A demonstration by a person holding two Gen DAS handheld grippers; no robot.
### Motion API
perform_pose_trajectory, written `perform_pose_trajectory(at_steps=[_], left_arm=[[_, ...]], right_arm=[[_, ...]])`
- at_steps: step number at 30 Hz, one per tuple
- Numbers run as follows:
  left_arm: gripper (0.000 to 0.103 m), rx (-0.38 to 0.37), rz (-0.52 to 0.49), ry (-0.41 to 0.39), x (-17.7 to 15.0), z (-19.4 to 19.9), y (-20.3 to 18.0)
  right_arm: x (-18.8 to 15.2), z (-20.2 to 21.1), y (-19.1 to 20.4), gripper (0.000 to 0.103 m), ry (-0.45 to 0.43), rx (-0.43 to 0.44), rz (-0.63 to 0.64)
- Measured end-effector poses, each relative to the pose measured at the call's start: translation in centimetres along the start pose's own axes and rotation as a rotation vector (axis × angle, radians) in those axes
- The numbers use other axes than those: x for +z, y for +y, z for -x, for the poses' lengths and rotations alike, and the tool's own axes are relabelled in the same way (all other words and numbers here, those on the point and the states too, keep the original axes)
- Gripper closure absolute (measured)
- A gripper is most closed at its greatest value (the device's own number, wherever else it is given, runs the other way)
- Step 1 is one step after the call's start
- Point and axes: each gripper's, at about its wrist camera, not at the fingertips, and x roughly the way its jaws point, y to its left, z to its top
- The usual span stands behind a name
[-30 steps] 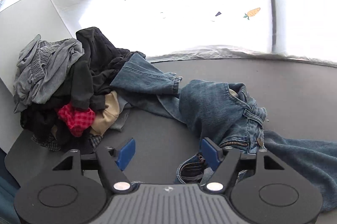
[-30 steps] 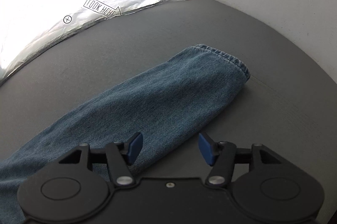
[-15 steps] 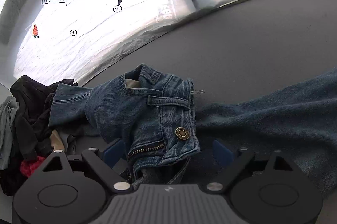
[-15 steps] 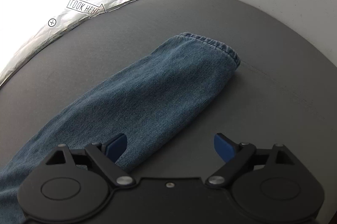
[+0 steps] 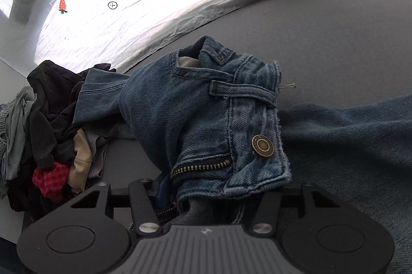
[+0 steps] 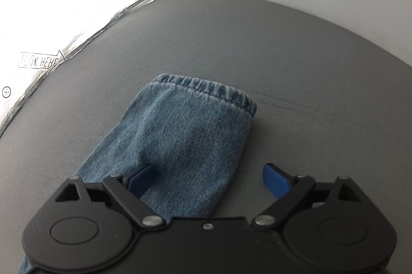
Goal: Fold clothes
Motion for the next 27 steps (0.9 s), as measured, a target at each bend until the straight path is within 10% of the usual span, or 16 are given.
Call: perform_pose_trajectory(at_steps=[2,3,6,16,27], left_arm=[[0.059,0.008,0.009,0.000,0.1,-0.1,0.1],[0.063,0.011,0.016,0.000,0.2,-0.2,0.1],[0.066,0.026,0.083,0.009,0.4,0.0,0.9],[0.071,0.058,0.326,-0.050,0.0,4.0,8.0],[0.068,-0.083,0.621,-0.001,-4.3,7.1,13.7]], right_arm=[[0.7,-0.1,0.1,0.040,-0.013,-0.023,-0.001],[0.9,-0.1,0.3,0.067,-0.015,-0.019,0.012],[1.6,0.2,0.6,0.095,-0.031,0.008,0.067],[4.8,7.2,-3.2,0.100,-0.295,-0.017,-0.011],[9.1,14.3,-8.8,0.100,-0.459,-0.039,-0.005]])
